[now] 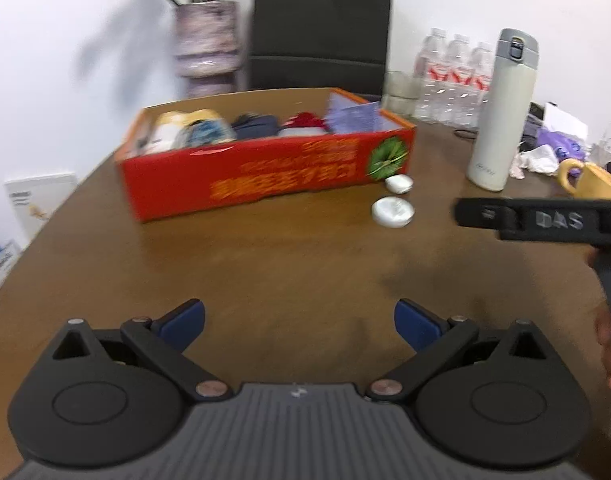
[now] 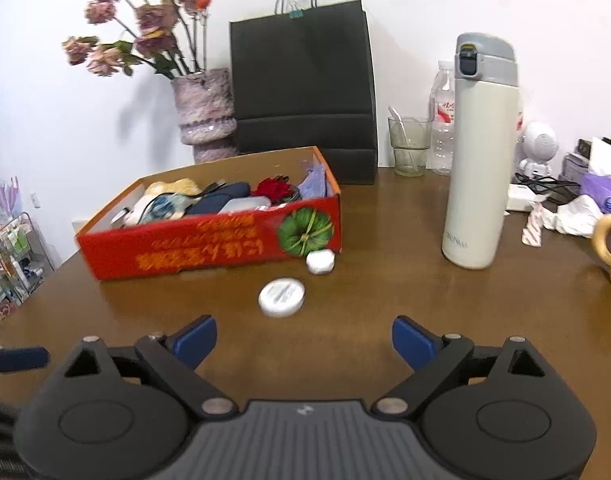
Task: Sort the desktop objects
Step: 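Grasp the white round disc with left tool while right grasps small white cap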
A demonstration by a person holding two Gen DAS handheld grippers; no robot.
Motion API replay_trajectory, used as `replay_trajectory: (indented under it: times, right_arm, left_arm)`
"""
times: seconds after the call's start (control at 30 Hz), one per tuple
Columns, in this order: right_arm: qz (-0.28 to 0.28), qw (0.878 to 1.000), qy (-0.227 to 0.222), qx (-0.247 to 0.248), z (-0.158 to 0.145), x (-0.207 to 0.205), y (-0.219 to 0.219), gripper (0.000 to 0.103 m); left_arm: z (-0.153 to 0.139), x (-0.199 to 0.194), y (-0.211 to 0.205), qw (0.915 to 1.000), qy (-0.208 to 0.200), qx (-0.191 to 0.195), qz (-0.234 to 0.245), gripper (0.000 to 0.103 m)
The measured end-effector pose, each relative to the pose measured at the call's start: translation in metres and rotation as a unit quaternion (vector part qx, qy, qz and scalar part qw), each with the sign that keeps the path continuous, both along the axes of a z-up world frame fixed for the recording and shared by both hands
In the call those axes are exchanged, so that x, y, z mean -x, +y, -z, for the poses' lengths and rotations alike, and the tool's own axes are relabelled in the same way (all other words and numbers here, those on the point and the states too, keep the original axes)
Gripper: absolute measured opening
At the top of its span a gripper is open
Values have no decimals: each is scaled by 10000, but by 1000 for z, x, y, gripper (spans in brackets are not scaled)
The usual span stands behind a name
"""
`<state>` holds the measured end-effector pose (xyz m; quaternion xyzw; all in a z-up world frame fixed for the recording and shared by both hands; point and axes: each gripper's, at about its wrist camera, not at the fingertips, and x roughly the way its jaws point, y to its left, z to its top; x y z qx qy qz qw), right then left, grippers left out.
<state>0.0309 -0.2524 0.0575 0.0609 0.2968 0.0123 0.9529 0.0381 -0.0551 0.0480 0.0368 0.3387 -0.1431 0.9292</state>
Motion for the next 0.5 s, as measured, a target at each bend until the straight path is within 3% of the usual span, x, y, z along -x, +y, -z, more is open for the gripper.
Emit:
replay_trajectory:
  times: [0.13, 0.2, 0.3, 0.4, 0.5]
  right_arm:
    - [-279, 9996, -33, 19, 0, -50, -15, 82]
    - [-381, 9993, 16, 45, 5, -75, -20, 73]
    - [-576, 9982, 143, 77, 17, -108, -23, 60]
    - [-885, 9958, 181, 154, 25, -127, -18, 55]
    - [-1017, 9939, 313, 273, 36, -141, -13, 39]
  left_arm:
    - [8, -38, -26, 9987, 186, 177, 448, 93]
    - [13, -55, -40, 9977, 296, 113, 592, 84]
    - [18, -75, -58, 9958, 288, -11, 867, 81]
    - [21, -91, -71, 9927, 249, -3, 1182, 75]
    - [25, -108, -80, 9909, 274, 56, 1314, 63]
